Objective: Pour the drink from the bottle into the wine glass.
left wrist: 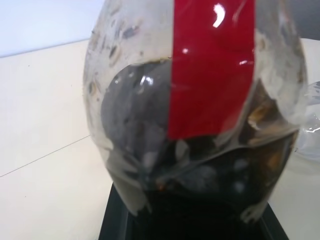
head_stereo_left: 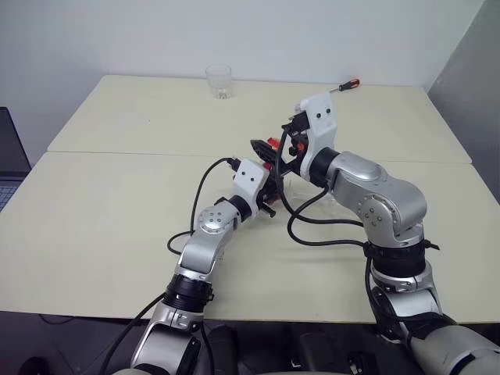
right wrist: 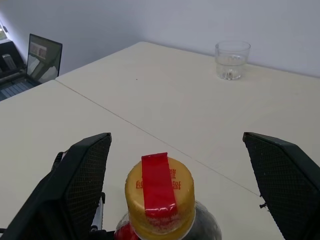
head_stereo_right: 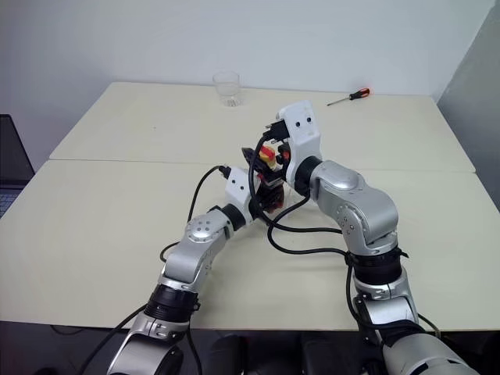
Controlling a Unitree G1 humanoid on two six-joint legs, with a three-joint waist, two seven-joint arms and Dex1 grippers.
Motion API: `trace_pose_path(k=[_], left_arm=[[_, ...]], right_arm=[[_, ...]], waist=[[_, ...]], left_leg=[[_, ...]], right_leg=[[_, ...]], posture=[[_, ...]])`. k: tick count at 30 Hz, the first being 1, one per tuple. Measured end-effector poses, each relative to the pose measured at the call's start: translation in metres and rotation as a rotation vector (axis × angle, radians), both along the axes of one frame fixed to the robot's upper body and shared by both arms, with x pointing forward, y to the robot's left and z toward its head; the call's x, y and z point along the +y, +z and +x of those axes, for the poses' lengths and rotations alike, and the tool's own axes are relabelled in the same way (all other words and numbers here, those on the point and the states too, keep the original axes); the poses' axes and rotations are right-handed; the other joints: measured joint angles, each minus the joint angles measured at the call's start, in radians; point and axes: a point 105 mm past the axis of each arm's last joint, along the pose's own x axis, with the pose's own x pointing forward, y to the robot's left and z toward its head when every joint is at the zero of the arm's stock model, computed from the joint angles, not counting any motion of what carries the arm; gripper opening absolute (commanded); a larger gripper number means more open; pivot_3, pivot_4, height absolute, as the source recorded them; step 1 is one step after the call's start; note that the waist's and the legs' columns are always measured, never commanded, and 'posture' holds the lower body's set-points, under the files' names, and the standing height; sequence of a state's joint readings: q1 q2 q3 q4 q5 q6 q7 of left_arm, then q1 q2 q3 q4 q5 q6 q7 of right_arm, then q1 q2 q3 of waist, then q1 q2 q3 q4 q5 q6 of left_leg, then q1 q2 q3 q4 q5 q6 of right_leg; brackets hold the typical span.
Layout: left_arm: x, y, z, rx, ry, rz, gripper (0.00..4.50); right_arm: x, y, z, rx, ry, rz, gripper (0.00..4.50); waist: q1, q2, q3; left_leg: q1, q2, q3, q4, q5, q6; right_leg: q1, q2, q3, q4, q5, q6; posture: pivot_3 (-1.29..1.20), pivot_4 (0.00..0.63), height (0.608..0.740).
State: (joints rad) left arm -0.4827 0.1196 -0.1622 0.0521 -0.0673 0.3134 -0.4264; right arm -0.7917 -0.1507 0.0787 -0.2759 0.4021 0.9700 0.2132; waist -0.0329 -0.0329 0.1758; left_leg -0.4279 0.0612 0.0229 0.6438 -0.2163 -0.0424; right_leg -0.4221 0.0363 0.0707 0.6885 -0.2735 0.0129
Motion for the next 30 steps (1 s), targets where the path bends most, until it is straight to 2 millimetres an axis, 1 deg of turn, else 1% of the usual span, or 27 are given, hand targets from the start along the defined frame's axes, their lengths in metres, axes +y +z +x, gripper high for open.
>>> trace_pose_path(k=[6,12,23,30], left_arm=[[0.000,0.000,0.000,0.000,0.000,0.000,0.75],[0.000,0.000,0.000,0.000,0.000,0.000,0.75],[0.000,0.000,0.000,0.000,0.000,0.000,0.75],[-0.001,0.001,0.000,-0.005,-0.003,-0.002,0.75]], right_arm=[[-0.003,-0.007,0.013,0.021,-0.056,-0.004,4.50],[-0.001,-0.007,0.017,0.013,-0.066,0.005,4.50],[-0.002,-0.007,0.017,0.012,-0.064,0.003,4.50],[-0.009,0.002,0.011,-0.019,-0.049,0.015,4.50]], waist=[[0.000,0.000,0.000],[0.000,0.000,0.000],[0.000,0.000,0.000],[0.000,0.000,0.000]], left_leg=[[0.000,0.000,0.000,0.000,0.000,0.000],[0.000,0.000,0.000,0.000,0.000,0.000],[0.000,0.000,0.000,0.000,0.000,0.000],[0.000,0.000,0.000,0.000,0.000,0.000]], right_leg=[[0.000,0.000,0.000,0.000,0.000,0.000],[0.000,0.000,0.000,0.000,0.000,-0.001],[0.000,0.000,0.000,0.000,0.001,-0.001],[0.000,0.000,0.000,0.000,0.000,-0.001]], posture=[[0.00,0.150,0.740],[0.00,0.150,0.740],[0.00,0.150,0.740],[0.00,0.150,0.740]])
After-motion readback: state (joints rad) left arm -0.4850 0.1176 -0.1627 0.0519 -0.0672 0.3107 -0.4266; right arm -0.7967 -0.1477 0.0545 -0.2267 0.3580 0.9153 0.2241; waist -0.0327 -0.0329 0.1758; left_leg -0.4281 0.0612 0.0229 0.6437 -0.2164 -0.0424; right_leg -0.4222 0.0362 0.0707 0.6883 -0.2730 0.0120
